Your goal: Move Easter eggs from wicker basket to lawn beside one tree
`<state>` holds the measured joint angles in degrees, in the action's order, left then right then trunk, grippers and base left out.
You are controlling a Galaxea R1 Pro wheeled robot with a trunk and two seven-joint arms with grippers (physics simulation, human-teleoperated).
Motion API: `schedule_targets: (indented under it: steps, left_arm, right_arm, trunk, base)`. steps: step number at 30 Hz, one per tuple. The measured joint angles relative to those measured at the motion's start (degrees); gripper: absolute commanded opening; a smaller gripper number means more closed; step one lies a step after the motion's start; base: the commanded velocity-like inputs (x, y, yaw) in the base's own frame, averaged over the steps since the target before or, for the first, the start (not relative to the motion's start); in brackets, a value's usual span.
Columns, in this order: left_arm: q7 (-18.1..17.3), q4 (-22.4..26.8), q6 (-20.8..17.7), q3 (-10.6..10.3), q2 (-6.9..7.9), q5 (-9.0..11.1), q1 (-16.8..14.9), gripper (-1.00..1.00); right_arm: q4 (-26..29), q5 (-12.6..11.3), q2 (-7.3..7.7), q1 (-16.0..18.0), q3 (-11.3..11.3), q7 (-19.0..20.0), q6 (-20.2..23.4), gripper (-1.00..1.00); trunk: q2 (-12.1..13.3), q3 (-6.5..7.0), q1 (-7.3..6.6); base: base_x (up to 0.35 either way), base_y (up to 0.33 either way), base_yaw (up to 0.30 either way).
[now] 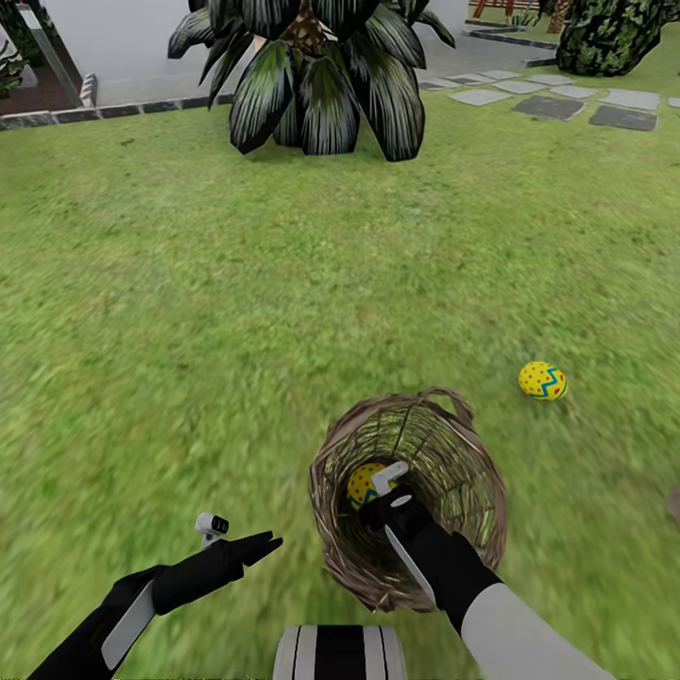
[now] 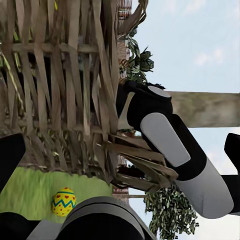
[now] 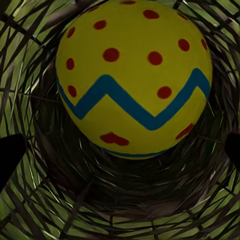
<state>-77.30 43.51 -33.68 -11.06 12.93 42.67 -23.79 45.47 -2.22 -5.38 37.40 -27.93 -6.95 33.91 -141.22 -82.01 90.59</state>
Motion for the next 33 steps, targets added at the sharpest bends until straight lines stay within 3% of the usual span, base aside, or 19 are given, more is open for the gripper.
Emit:
schedule_targets:
  steps: [33]
  left_arm:
    - [-1.56, 0.00, -0.04, -0.01, 0.00, 0.01, 0.00, 1.00]
  right_arm:
    - [2.41, 1.00, 0.60, 0.35, 0.07, -0.07, -0.01, 1.00]
  trunk:
    - [0.00, -2.87, 0.00]
  base:
    - [0.000, 0.000, 0.000]
